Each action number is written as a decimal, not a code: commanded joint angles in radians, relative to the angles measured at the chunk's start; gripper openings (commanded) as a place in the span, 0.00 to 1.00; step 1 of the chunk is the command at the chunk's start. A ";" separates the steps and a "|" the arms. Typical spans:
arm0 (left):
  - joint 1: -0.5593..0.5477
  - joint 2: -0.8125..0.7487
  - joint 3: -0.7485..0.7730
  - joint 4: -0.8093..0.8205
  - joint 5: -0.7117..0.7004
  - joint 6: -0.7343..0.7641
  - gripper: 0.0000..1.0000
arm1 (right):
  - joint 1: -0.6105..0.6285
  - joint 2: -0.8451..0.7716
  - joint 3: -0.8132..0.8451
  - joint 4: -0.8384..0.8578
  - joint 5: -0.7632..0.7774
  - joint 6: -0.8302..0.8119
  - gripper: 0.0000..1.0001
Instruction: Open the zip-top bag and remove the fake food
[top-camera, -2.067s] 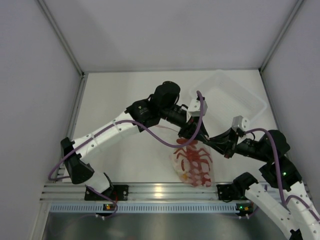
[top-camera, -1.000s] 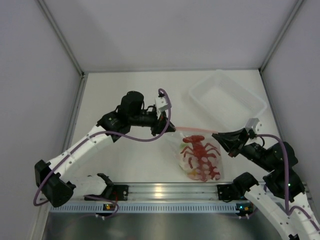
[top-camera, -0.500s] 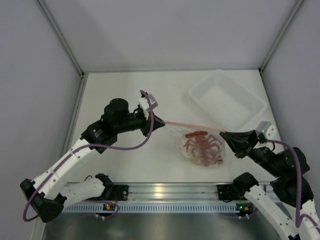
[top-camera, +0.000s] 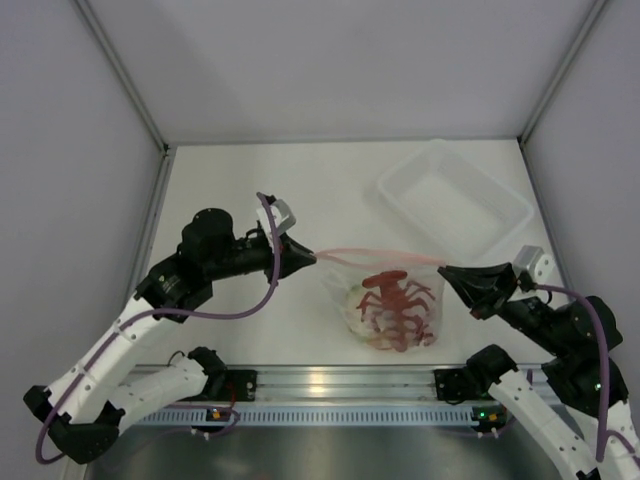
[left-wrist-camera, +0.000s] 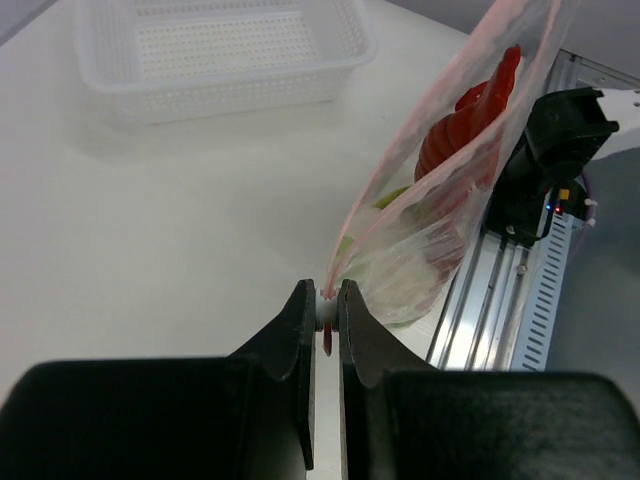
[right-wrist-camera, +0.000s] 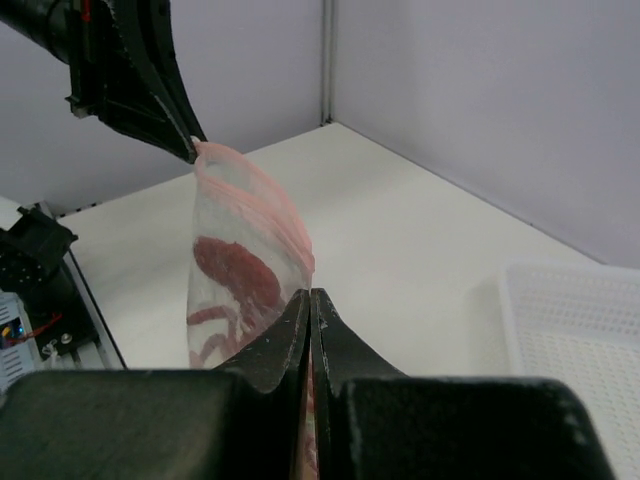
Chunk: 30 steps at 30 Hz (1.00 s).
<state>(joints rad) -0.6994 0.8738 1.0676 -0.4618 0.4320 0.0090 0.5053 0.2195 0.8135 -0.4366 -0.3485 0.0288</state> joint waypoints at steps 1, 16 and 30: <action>0.017 -0.003 0.003 -0.029 0.163 0.009 0.00 | -0.011 -0.002 0.000 0.168 -0.125 0.008 0.00; 0.017 0.106 0.097 0.023 0.324 -0.004 0.63 | -0.010 0.017 -0.134 0.311 -0.287 0.014 0.00; -0.047 0.286 0.227 0.060 0.259 -0.018 0.63 | -0.011 0.011 -0.128 0.306 -0.326 -0.006 0.00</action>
<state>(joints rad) -0.7094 1.1431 1.2636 -0.4419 0.7300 -0.0261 0.5053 0.2440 0.6785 -0.2279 -0.6365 0.0441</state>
